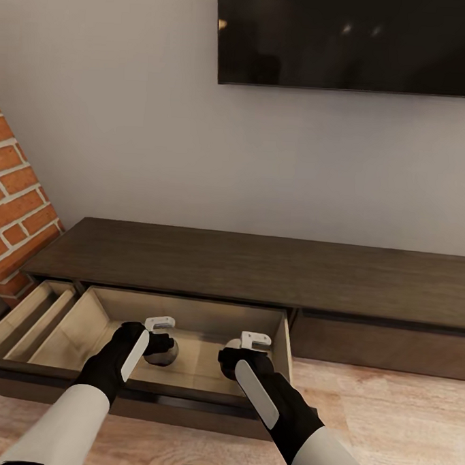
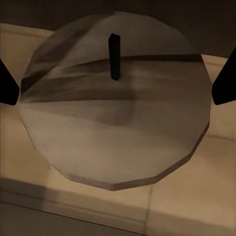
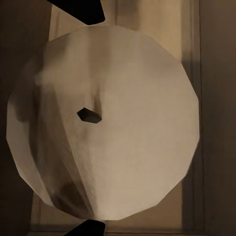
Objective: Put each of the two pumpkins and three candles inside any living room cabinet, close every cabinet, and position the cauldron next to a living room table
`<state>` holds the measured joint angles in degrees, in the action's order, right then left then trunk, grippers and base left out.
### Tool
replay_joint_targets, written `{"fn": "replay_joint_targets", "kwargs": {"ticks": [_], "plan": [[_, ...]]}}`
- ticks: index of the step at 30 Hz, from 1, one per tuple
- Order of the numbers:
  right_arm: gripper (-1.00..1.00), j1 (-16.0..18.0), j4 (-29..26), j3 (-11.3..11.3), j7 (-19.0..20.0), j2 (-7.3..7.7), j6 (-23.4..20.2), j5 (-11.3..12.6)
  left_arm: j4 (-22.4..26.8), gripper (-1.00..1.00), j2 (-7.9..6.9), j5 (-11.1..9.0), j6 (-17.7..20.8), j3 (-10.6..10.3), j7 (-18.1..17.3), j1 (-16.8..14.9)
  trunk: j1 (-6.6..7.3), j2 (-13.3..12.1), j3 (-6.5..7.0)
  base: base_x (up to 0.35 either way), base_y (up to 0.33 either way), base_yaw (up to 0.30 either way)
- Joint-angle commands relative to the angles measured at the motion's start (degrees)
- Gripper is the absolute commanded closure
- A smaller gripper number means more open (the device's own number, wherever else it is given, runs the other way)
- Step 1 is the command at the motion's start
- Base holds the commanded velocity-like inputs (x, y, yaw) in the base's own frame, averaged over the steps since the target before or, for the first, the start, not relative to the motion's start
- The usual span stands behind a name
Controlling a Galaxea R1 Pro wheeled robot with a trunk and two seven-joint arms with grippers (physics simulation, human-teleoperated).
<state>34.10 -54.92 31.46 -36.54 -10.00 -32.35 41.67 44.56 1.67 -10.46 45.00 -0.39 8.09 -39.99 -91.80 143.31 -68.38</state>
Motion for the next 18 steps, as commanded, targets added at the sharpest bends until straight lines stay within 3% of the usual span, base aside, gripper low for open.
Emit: {"fn": "replay_joint_targets", "kwargs": {"ticks": [1, 8, 18], "plan": [[1.0, 0.0, -0.01, 0.0, -0.02, 0.0, 0.01, 0.02, -0.01, 1.0, 0.0, 0.0, 0.0, 0.0, 0.0, 0.0, 0.0, 0.0, 0.0, 0.003, 0.001, 0.0], [1.0, 0.0, -0.01, -0.08, 0.04, 0.0, 0.01, 0.19, -0.01, 1.0, 0.0, 0.01, 0.0, 0.02, 0.0, 0.0, -0.13, 0.07, -1.11, 0.0, 0.0, 0.0], [1.0, 0.0, -0.02, -0.19, 2.42, 0.0, 0.12, 0.02, -0.01, 1.0, 0.0, 0.0, 0.01, 0.01, 0.0, 0.0, -0.13, 0.07, -0.98, 0.0, 0.0, -0.055]]}}
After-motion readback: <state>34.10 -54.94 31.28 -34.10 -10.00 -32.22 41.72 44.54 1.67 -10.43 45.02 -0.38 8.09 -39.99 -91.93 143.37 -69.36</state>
